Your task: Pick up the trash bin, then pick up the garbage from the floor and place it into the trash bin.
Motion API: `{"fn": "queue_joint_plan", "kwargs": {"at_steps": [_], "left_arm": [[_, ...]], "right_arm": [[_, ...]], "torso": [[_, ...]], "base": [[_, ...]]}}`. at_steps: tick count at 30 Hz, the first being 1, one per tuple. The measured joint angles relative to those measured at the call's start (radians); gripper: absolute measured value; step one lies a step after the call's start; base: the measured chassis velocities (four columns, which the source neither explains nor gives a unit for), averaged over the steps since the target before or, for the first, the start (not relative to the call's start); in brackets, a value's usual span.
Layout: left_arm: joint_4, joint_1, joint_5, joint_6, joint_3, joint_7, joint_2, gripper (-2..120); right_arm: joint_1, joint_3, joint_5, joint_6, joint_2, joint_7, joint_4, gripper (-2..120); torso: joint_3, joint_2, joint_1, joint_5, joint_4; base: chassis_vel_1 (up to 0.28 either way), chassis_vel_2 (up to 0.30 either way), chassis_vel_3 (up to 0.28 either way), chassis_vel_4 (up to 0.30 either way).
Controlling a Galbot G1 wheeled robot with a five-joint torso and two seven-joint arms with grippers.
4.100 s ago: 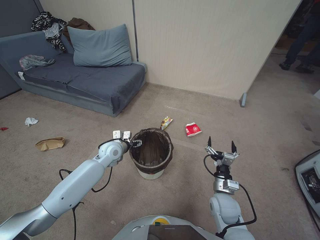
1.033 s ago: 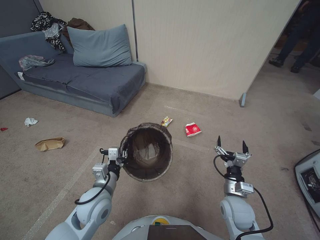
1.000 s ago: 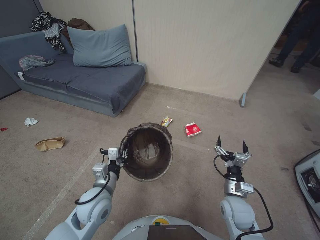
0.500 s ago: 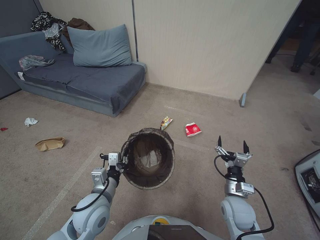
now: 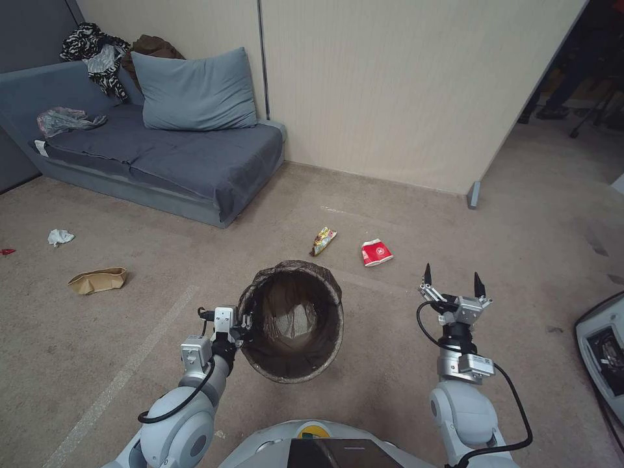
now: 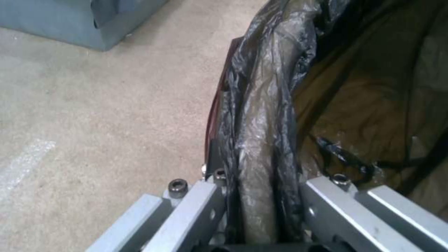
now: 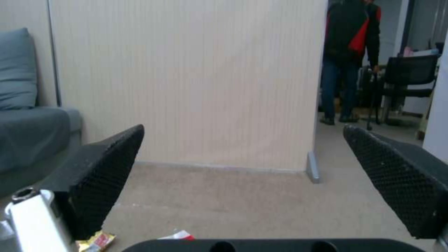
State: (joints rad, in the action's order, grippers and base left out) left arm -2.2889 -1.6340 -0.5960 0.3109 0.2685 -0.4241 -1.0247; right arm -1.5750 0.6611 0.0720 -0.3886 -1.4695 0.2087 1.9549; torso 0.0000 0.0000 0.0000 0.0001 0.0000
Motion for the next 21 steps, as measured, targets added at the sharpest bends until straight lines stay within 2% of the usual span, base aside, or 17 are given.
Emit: {"fn": "queue_joint_plan", "kwargs": {"at_steps": [14,21], "left_arm": [[0.014,0.022,0.002,-0.007,-0.006,-0.002,-0.015,2],[0.014,0.028,0.0,-0.008,-0.006,-0.002,-0.017,2]], "right_arm": [[0.004,0.0,0.0,-0.003,0.002,-0.01,-0.006,100],[0.009,-0.002,0.0,-0.003,0.001,-0.011,-0.007,100]], "torso": [[0.0,0.0,0.0,0.0,-0.0001],[0.0,0.0,0.0,0.0,-0.0001]], "base": [[0.0,0.0,0.0,0.0],[-0.064,0.065,0.075,-0.065]]}}
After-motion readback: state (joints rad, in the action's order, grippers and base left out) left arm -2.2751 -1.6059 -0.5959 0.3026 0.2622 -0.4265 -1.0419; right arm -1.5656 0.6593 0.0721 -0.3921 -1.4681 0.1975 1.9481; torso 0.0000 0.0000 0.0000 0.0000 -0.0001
